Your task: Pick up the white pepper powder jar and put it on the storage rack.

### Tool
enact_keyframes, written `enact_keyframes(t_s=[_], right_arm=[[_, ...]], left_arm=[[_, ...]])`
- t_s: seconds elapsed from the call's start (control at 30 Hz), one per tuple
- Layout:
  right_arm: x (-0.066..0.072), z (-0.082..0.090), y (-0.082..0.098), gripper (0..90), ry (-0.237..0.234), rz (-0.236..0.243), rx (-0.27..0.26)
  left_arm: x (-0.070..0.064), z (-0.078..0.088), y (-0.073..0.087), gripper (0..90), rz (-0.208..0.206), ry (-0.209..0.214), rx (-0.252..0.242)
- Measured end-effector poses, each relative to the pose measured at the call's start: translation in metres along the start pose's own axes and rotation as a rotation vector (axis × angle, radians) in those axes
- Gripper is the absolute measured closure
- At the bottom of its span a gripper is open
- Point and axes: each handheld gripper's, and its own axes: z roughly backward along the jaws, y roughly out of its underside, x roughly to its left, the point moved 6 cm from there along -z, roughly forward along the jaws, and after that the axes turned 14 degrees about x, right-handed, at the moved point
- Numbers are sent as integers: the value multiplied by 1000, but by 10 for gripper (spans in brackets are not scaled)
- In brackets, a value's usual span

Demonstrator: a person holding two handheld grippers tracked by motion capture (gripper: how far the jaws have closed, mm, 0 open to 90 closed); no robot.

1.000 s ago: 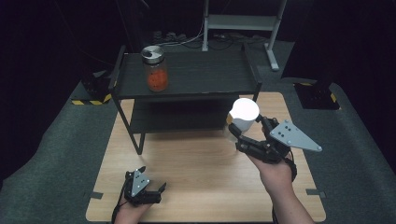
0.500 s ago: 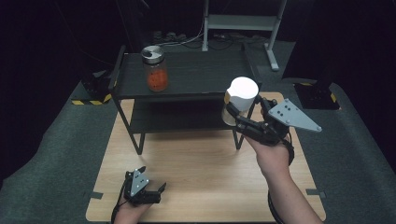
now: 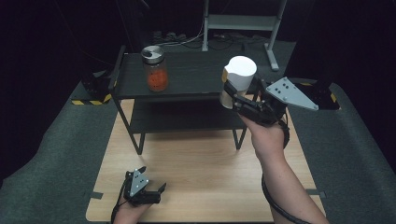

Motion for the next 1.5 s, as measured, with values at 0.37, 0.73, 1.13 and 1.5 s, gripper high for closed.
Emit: enact_keyframes(t_s=[0.37,0.73,1.13,1.5], right_arm=[[-1,-22,-17,299,33,6,5],[-2,-44,-22,299,54,-6,24],[-4,-62,-22,299,56,-25,54],[-5,-66,-17,298,53,-44,46]], left_arm=[[0,0,0,11,2,1,-5],[1,0,1,11,3,11,-10],[3,1,3,11,16,17,-21],[3,1,3,11,18,17,-24]])
